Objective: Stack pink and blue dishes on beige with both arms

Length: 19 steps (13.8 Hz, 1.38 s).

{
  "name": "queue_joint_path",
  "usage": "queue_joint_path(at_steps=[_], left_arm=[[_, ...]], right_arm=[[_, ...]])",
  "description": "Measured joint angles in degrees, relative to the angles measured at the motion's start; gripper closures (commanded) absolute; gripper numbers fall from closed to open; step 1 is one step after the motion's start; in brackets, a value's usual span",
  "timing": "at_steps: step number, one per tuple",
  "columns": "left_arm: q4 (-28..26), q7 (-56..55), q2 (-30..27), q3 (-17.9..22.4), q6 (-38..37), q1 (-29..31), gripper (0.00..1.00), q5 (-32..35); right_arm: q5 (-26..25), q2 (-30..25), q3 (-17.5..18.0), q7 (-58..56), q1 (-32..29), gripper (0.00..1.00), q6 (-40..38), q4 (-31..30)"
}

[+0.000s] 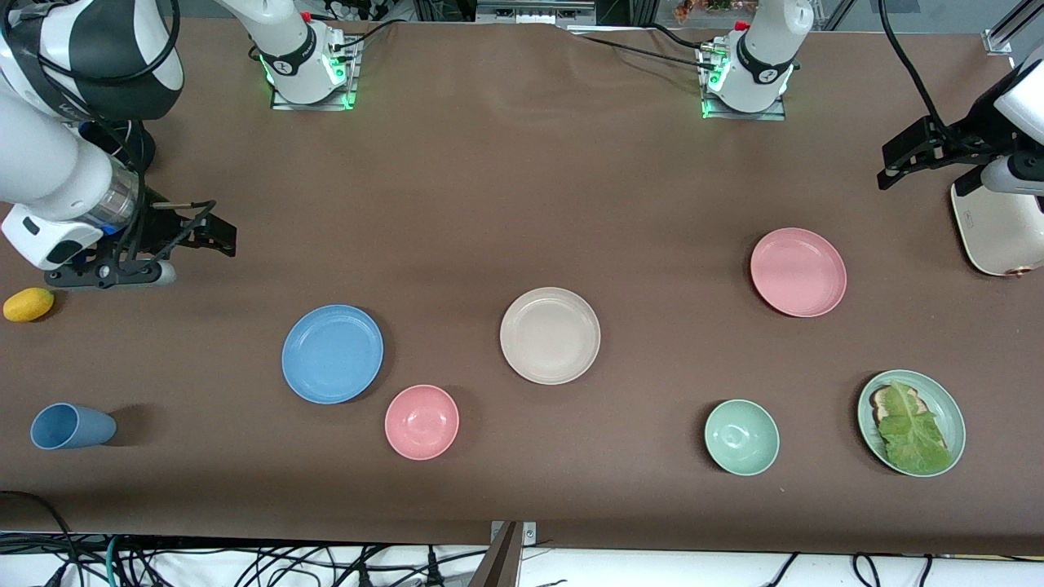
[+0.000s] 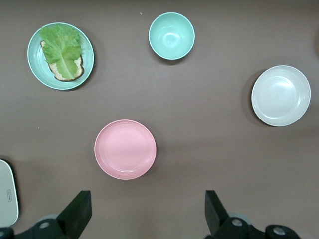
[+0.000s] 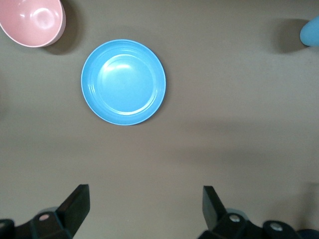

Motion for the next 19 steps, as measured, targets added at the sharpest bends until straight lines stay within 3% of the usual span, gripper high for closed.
queue_joint_path(at_steps=[4,19], left_arm=[[-0.47,0.04,0.18,2.7,-0.49,-1.67,0.0,0.0],[-0.49,0.08,1.05,2.72,-0.49,-2.51,0.0,0.0]], right_arm=[[-0.93,0.16,0.25,-0.05,1.31,0.0,0.12,0.4],[-1.32,0.37,0.16,-0.13,1.42,0.0,0.04,0.4]])
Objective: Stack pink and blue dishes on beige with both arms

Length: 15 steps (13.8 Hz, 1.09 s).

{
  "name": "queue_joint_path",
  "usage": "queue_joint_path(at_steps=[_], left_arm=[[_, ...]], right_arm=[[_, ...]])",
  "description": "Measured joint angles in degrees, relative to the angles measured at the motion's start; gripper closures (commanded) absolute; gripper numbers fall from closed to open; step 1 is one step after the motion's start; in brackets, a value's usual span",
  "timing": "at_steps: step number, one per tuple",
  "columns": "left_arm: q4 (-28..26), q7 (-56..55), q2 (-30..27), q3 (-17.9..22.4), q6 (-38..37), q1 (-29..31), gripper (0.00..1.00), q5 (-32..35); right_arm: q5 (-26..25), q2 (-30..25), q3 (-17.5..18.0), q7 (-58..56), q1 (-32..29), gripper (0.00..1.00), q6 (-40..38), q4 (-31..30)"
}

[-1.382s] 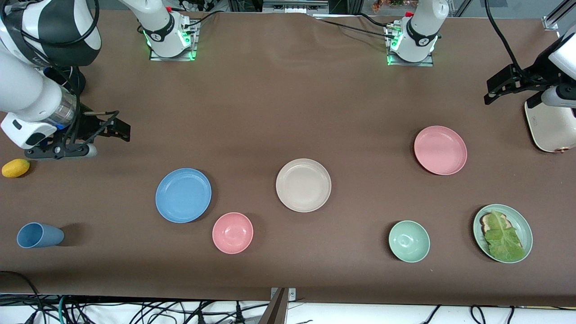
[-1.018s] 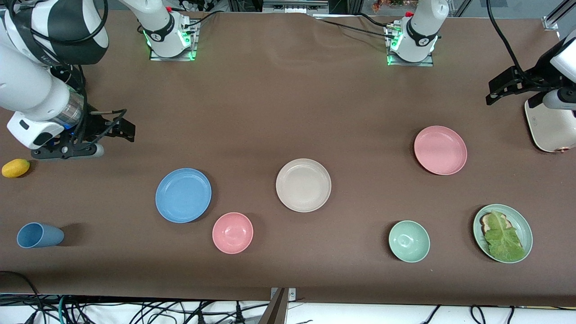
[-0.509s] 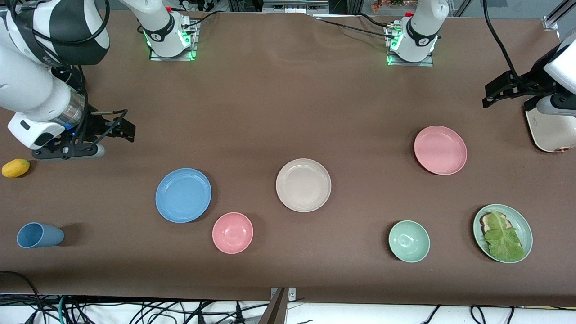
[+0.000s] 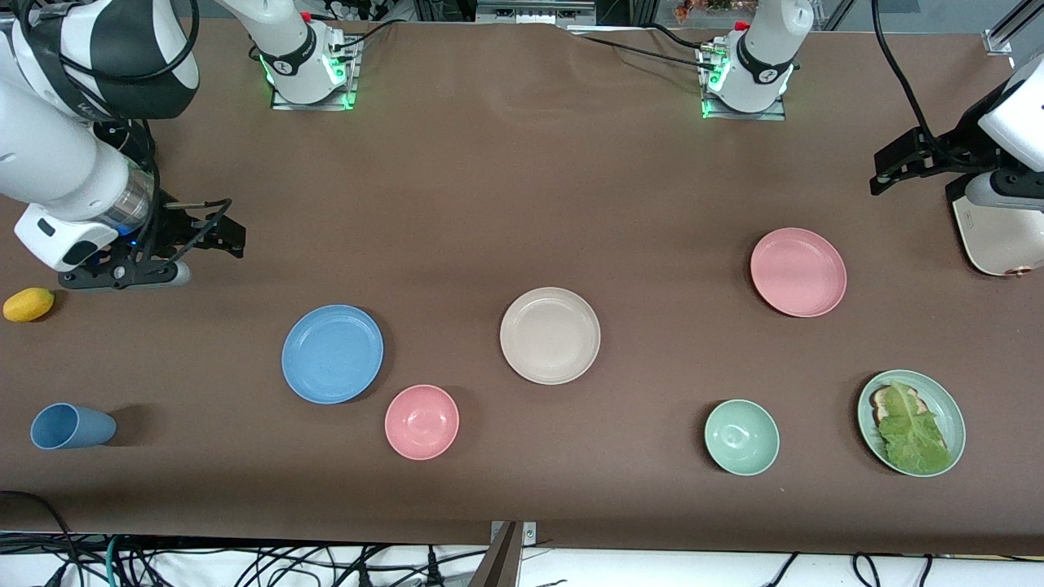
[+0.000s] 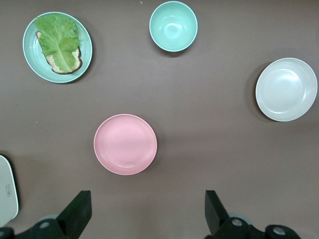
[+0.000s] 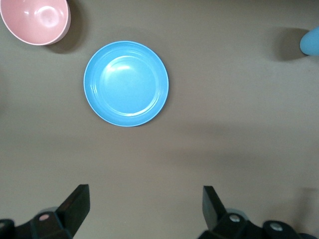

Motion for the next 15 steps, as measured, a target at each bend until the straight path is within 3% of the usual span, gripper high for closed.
queue_joint_path(at_steps=[12,15], left_arm=[[0.0,0.0,0.38,0.15,0.0,0.01,0.0,0.0],[-0.01,0.0,0.69,0.16,0.0,0.02,0.0,0.0]], right_arm=[[0.36,0.34,-0.02,-0.15,-0.08,0.0,-1.58,0.01],[2.83,-0.48,-0.14,-1.71,-0.07,0.0,-5.4,0.8]])
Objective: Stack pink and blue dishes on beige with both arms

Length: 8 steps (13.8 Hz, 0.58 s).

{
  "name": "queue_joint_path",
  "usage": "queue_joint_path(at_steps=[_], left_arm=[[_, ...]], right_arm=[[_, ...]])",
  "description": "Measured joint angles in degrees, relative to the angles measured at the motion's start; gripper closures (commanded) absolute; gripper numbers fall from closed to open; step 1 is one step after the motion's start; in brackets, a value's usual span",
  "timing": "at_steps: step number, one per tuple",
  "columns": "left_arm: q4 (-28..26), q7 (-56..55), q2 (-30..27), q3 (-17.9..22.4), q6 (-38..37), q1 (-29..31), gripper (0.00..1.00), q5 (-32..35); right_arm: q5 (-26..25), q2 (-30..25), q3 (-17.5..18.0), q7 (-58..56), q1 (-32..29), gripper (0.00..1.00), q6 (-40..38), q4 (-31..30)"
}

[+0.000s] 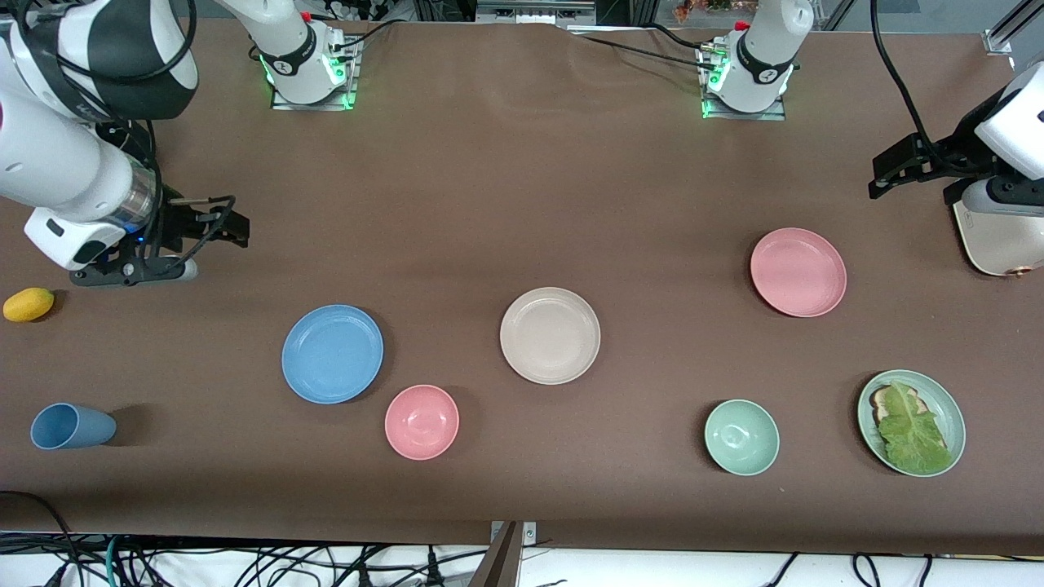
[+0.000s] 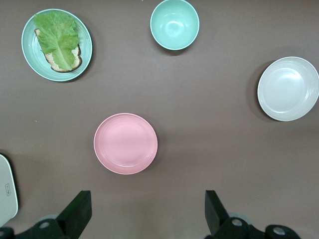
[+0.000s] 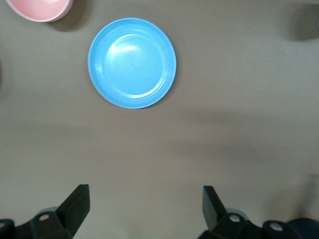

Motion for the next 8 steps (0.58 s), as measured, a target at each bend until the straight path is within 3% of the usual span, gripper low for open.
queue_joint_path(at_steps=[3,8], left_arm=[[0.0,0.0,0.03,0.01,0.0,0.0,0.0,0.0],[0.0,0.0,0.05,0.01,0.0,0.02,0.0,0.0]], right_arm=[[3.77,-3.55,-2.32,-3.16,-0.1,0.0,-4.09,0.86],[4.15,-4.91,-4.16,-4.59,-0.39,0.0,-5.06,0.7]])
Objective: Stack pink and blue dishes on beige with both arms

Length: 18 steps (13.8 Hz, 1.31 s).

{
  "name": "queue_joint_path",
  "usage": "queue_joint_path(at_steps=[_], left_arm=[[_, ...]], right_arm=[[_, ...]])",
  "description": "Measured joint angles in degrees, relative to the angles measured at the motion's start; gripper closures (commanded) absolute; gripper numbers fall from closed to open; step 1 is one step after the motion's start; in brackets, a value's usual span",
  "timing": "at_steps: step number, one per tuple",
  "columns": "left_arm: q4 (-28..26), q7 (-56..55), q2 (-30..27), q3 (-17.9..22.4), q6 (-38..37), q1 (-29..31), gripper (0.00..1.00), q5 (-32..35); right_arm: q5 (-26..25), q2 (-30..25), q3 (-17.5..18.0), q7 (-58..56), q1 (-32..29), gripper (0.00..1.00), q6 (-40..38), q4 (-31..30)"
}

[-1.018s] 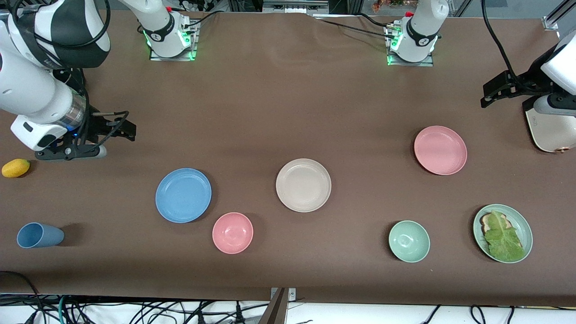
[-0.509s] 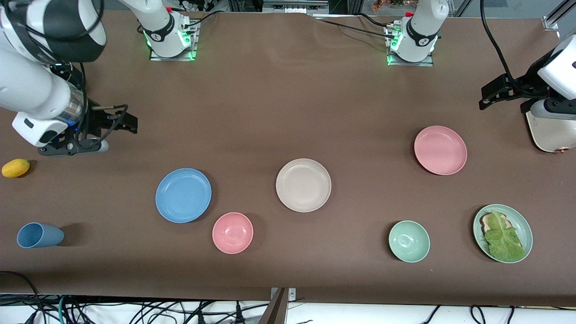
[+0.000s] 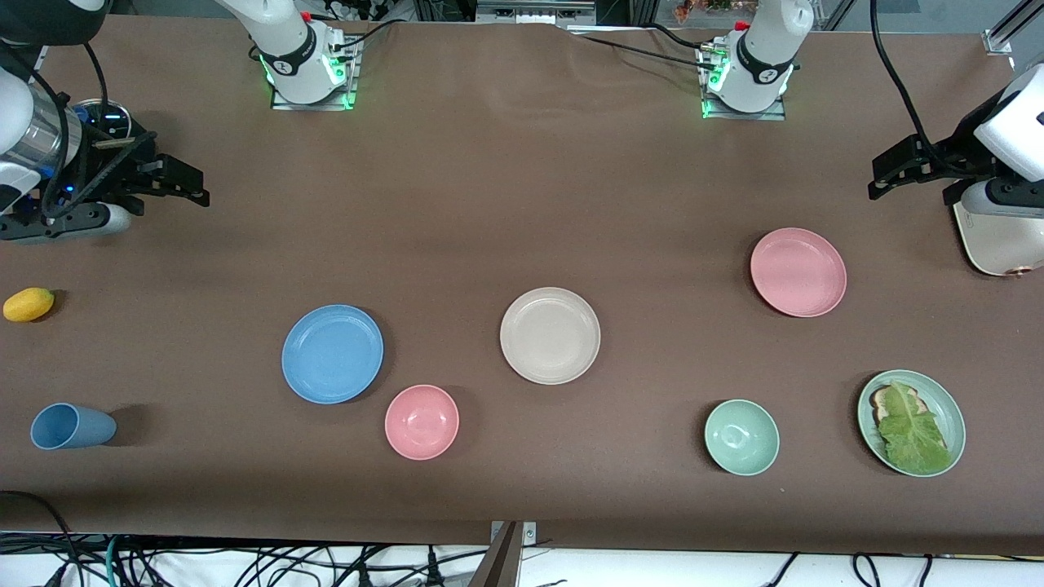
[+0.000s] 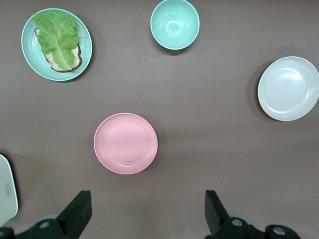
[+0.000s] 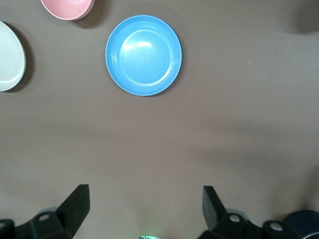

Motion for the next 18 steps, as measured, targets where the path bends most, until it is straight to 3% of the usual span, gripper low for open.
queue_joint_path(at_steps=[7,18], left_arm=[[-0.04,-0.05,3.5,0.03,0.66,0.04,0.0,0.0],[0.15,-0.27,24.31,0.04,3.86,-1.17,0.0,-0.01]], right_arm=[[-0.87,0.61,-0.26,-3.18,-0.16,0.0,0.13,-0.05],[-3.56,2.48,-0.77,-3.87,-0.19,0.0,2.39,-0.1]])
